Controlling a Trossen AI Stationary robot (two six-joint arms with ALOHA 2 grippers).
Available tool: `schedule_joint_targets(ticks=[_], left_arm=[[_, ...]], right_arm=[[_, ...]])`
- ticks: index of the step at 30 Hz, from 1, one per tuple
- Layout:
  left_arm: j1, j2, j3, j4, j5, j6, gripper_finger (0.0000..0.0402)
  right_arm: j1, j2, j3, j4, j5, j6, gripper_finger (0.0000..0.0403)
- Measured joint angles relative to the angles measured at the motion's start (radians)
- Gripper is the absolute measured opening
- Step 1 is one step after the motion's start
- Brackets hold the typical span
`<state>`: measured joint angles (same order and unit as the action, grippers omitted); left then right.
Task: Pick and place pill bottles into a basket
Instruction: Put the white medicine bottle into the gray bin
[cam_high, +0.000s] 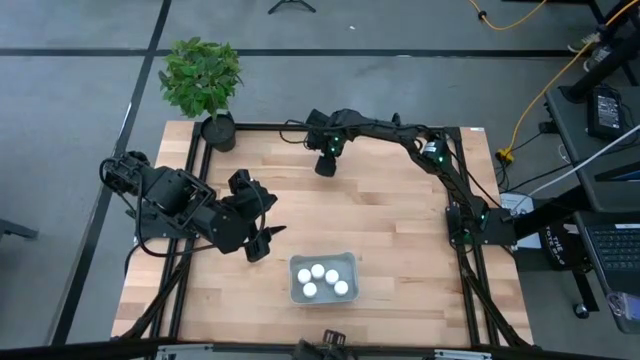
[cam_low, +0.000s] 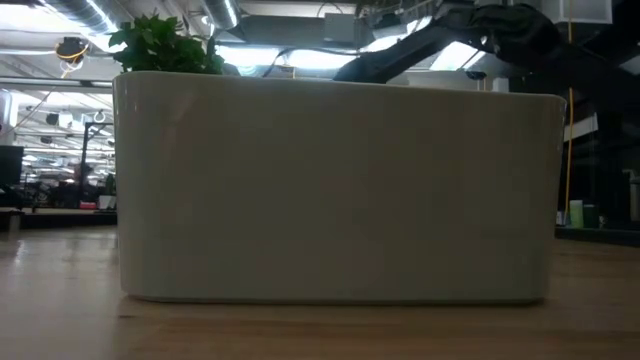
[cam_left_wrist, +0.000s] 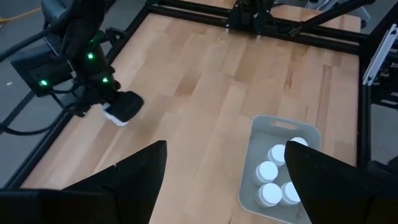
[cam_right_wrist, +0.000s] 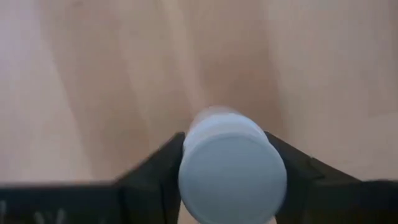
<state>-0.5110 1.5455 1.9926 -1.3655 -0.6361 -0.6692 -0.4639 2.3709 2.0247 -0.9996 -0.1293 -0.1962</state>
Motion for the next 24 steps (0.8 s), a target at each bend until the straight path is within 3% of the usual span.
schedule_joint_targets(ticks=[12,24], left_arm=[[0.000,0.000,0.000,-0.001,-0.031,0.054,0.0317],[-0.034,0.000,-0.001,-0.145,-0.171,-0.048,0.0317]], right_arm=[[0.146,-0.173,-0.002,-0.120,-0.003,-0.025,0.0168],[0.248,-0.592,-0.001,-0.282,-0.023,-0.076,0.0168]])
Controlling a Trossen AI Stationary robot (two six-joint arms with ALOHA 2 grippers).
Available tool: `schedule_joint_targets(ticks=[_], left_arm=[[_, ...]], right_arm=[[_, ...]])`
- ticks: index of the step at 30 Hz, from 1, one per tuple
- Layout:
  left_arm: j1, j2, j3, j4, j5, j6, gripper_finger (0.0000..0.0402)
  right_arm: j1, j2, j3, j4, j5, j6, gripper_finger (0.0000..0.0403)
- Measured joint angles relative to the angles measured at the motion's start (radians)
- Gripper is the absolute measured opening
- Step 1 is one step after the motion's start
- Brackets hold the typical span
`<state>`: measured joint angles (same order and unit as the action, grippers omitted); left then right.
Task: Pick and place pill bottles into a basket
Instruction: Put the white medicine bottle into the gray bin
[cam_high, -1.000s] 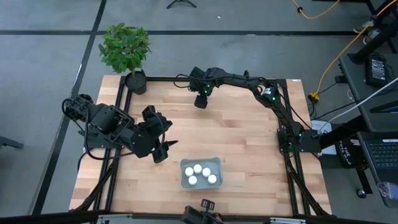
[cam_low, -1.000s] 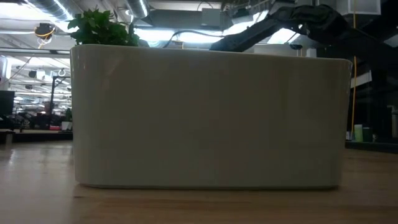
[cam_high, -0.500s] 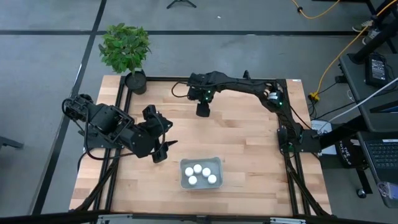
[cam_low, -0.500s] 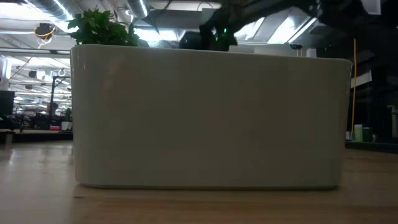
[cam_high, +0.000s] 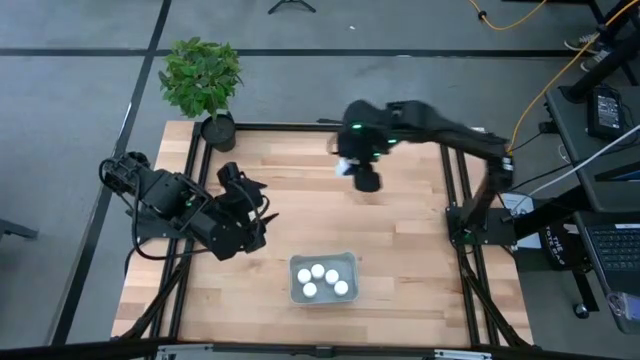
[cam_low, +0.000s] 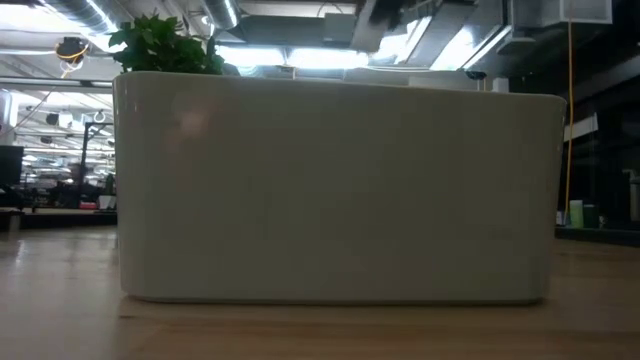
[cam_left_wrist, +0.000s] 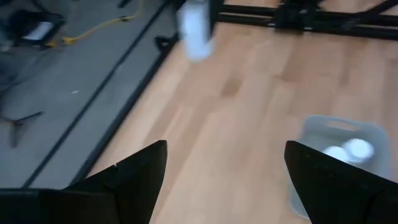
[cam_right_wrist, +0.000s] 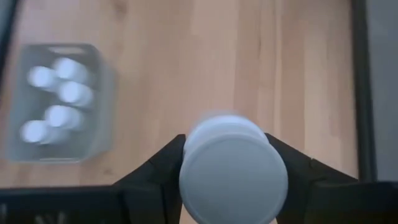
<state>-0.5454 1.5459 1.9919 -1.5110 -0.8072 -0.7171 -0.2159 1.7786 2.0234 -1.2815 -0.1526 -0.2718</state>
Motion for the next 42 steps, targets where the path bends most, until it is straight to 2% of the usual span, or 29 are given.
schedule_joint_targets(ticks=[4,9,15,19,23,27,35,42], left_arm=[[-0.013,-0.001,-0.012,-0.061,-0.057,-0.083,0.0317],[-0.018,-0.011,-0.073,-0.061,-0.083,-0.163,0.0317],[-0.018,-0.010,-0.149,-0.060,-0.094,-0.291,0.0317],[-0.039,-0.012,-0.204,-0.059,-0.091,-0.371,0.0317],[-0.092,-0.033,-0.254,-0.060,-0.110,-0.447,0.0317],[-0.166,-0.074,-0.282,-0.061,-0.157,-0.505,0.0317],[-0.340,-0.176,-0.282,-0.060,-0.330,-0.519,0.0317],[-0.417,-0.220,-0.282,-0.060,-0.374,-0.473,0.0317]], right_arm=[[0.054,-0.133,0.000,-0.029,-0.005,0.031,0.0168],[0.190,-0.245,-0.032,-0.041,-0.003,0.107,0.0168],[0.391,-0.352,-0.280,0.093,0.082,0.218,0.0168],[0.472,-0.399,-0.491,0.317,0.090,0.293,0.0168],[0.510,-0.383,-0.645,0.503,0.093,0.357,0.0168],[0.515,-0.327,-0.720,0.594,0.124,0.397,0.0168],[0.515,-0.164,-0.722,0.647,0.137,0.444,0.0168],[0.547,-0.103,-0.713,0.662,0.160,0.556,0.0168]])
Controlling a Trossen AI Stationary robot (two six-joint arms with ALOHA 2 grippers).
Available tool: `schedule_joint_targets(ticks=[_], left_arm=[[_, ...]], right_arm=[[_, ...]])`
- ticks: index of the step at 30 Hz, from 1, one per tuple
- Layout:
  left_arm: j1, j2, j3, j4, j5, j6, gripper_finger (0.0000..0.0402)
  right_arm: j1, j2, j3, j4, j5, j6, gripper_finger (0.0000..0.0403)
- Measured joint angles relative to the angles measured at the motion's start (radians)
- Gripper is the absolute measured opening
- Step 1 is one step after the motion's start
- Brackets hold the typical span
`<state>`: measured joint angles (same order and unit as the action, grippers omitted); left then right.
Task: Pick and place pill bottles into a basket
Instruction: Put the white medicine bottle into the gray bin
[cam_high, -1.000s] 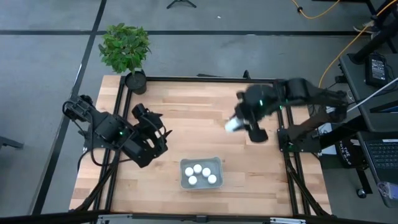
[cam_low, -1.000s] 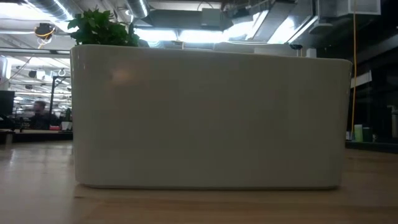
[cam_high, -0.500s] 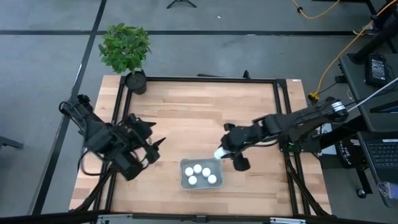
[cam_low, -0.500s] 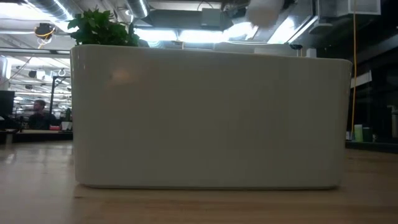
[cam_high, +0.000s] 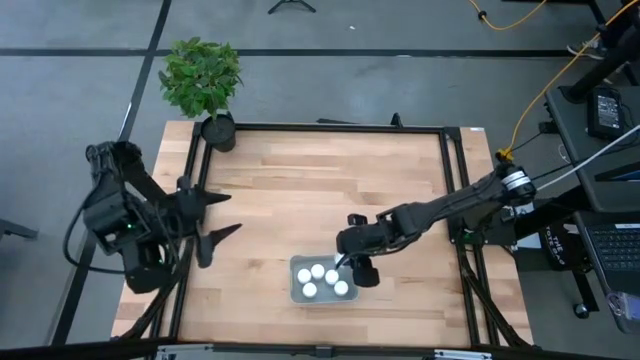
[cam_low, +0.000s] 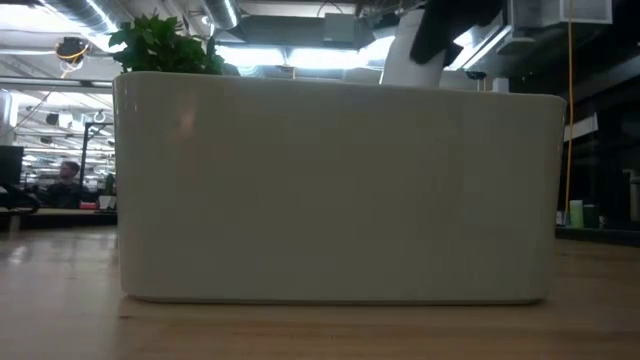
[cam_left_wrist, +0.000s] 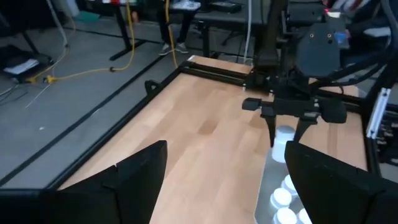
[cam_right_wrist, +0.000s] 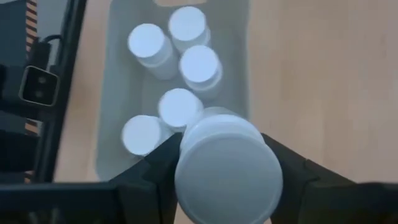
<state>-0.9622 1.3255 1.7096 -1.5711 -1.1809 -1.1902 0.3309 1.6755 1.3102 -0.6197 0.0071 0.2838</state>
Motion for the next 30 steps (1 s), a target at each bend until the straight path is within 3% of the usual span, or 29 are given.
schedule_joint_targets(ticks=[6,30], left_arm=[[-0.001,-0.004,0.000,0.000,0.001,0.058,0.0317],[-0.002,-0.004,0.000,0.000,0.012,0.070,0.0317]], right_arm=[[0.036,0.017,0.000,0.003,0.016,0.076,0.0168],[0.047,0.212,-0.002,-0.013,0.026,0.106,0.0168]])
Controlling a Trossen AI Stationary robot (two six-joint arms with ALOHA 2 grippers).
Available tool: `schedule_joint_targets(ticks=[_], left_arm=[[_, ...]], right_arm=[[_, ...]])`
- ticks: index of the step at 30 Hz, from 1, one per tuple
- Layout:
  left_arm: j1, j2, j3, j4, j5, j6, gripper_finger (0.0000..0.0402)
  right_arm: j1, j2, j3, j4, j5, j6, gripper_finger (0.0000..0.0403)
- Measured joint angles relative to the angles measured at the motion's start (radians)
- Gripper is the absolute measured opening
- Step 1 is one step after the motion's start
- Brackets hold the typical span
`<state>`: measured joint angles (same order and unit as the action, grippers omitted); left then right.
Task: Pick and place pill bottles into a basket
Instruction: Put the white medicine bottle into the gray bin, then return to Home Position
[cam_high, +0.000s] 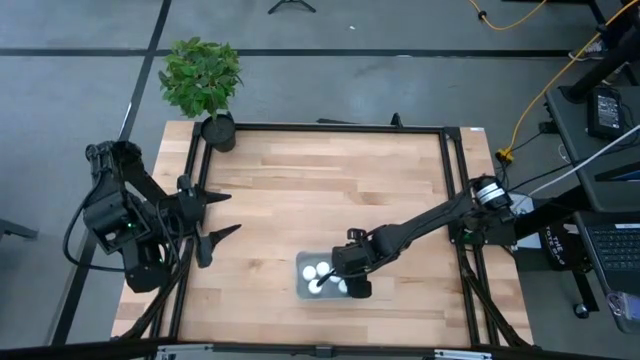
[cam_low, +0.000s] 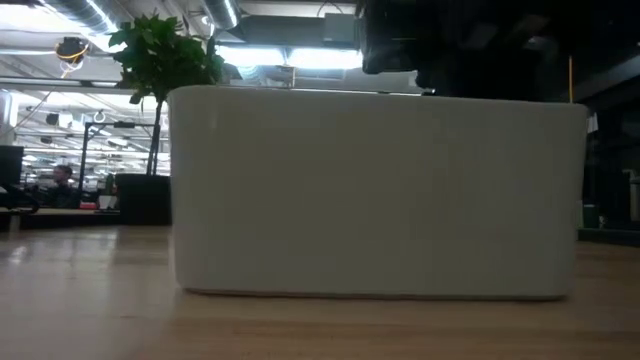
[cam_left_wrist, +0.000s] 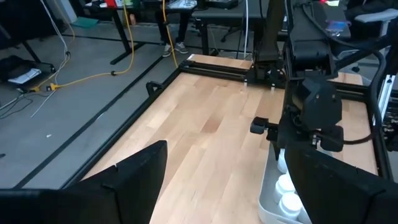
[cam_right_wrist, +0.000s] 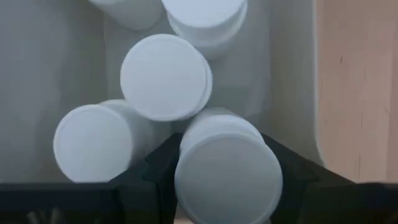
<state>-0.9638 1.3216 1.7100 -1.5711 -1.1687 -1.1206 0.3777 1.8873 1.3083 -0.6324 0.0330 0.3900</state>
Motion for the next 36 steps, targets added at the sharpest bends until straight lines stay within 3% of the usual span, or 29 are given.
schedule_joint_targets(ticks=[9,16,22,27,36], left_arm=[[0.000,0.000,0.000,0.000,0.001,0.000,0.0317],[0.000,0.000,0.000,0.000,0.003,0.009,0.0317],[-0.011,0.000,0.000,0.000,0.003,0.016,0.0317],[-0.025,0.000,0.000,0.000,0.003,0.012,0.0317],[-0.031,-0.007,0.000,0.000,-0.018,0.041,0.0317]], right_arm=[[-0.001,0.019,0.000,0.000,-0.016,0.026,0.0170],[-0.002,0.019,0.000,-0.002,-0.019,0.080,0.0256],[-0.002,0.019,0.007,-0.021,-0.023,0.098,0.0267],[-0.002,0.018,0.094,-0.151,-0.018,0.075,0.0265],[-0.003,0.004,0.357,-0.349,0.174,-0.058,0.0265]])
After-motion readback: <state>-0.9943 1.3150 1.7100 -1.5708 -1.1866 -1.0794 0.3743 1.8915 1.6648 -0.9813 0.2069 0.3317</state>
